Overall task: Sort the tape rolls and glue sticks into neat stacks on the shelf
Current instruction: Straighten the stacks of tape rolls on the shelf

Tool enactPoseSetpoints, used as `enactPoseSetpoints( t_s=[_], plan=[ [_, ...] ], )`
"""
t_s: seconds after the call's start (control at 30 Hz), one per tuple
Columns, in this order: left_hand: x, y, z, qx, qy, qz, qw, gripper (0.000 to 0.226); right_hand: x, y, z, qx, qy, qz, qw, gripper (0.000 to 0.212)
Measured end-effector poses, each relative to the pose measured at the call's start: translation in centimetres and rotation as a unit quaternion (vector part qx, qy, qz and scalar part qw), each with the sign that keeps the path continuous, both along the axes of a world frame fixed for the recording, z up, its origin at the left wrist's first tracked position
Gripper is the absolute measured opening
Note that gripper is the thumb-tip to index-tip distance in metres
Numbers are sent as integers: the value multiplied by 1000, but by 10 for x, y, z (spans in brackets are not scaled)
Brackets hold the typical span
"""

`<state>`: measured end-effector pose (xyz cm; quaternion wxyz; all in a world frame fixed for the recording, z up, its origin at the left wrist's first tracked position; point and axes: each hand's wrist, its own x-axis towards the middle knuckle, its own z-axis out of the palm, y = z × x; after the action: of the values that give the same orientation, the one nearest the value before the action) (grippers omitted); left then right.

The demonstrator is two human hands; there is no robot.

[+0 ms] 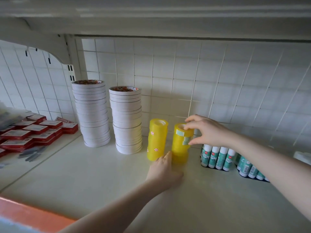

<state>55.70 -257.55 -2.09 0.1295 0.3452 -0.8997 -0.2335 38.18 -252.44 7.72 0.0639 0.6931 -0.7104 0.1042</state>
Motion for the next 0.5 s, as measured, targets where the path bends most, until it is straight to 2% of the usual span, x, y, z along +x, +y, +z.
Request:
enactPoseSetpoints(
  t_s=[0.13, 0.27, 0.5],
  plan=[
    [-13, -1, -5, -5, 28, 34, 999, 62, -3, -9, 5, 50, -5, 6, 999, 43],
    [-19, -3, -11, -19, 50, 50, 997, 65, -2, -14, 13, 81, 14, 15, 996, 29],
    [-20, -6, -14, -31, 81, 48, 995, 58, -1, -19, 22, 111, 53, 28, 992, 34]
  ],
)
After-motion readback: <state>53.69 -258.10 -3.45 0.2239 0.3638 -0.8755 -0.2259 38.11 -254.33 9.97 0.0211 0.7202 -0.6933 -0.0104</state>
